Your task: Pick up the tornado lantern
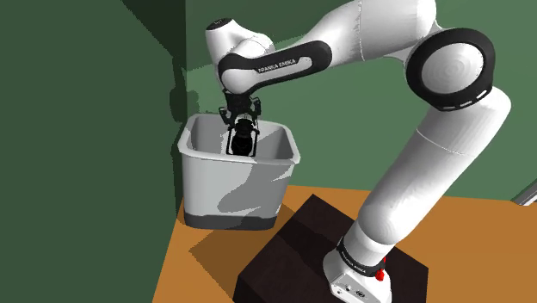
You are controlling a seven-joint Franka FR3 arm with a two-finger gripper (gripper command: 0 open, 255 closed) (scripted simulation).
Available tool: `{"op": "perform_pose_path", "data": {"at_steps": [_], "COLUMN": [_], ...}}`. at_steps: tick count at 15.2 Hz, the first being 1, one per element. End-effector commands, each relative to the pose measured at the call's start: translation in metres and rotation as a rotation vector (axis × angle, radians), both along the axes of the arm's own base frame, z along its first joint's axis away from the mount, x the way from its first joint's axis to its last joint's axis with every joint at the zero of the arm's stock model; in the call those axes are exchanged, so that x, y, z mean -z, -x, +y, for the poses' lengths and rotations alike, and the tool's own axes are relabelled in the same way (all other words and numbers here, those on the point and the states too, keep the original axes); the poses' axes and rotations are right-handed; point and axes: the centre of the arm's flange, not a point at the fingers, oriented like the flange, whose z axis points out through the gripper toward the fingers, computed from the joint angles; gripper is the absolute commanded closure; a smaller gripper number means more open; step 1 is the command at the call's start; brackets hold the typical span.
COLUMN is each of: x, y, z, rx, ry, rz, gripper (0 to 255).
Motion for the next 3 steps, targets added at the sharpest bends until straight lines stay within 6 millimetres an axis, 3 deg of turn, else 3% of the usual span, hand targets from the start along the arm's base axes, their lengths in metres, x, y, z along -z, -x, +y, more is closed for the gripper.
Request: {"op": "perform_pose_path", "data": {"at_steps": [1,3], "x": [-0.0112,-0.0120], "y": [-0.0006,-0.0006], "z": [-0.0011,-0.0011], "rx": [0.000,0.000], "ry": [0.000,0.000], "rz": [-0.001,-0.001], "gripper": [255,255]}}
